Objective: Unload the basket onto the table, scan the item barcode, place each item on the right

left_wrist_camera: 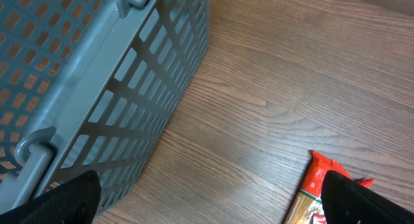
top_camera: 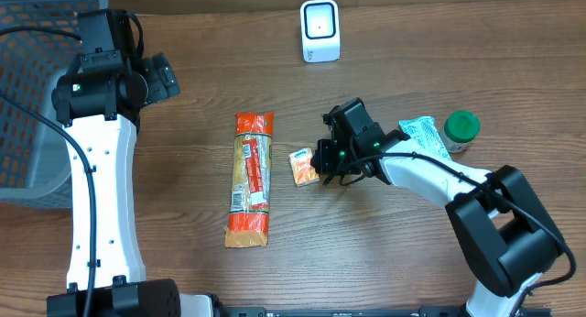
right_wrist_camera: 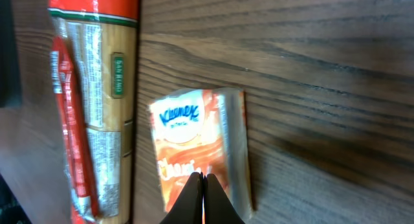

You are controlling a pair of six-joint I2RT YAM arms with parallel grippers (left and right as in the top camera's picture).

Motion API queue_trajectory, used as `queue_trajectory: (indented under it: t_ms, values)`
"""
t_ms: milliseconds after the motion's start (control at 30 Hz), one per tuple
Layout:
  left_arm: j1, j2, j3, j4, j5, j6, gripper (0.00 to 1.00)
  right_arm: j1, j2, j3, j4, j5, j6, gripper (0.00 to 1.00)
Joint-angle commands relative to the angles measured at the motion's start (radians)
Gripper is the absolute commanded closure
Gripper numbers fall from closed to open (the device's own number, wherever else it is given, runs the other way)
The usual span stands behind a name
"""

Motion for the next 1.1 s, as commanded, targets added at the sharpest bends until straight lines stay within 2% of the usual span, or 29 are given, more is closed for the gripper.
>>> queue_trajectory:
  t_ms: [0, 1067]
  values:
    - [-0.001, -0.014, 0.018, 0.001, -0.013, 0.008, 0.00, 0.000, 0.047, 0.006, 0.013, -0.006, -0.013, 0.96]
    - [-0.001, -0.014, 0.018, 0.001, -0.013, 0.008, 0.00, -0.037, 0.055, 0.006, -0.056, 0.104, 0.017, 0.96]
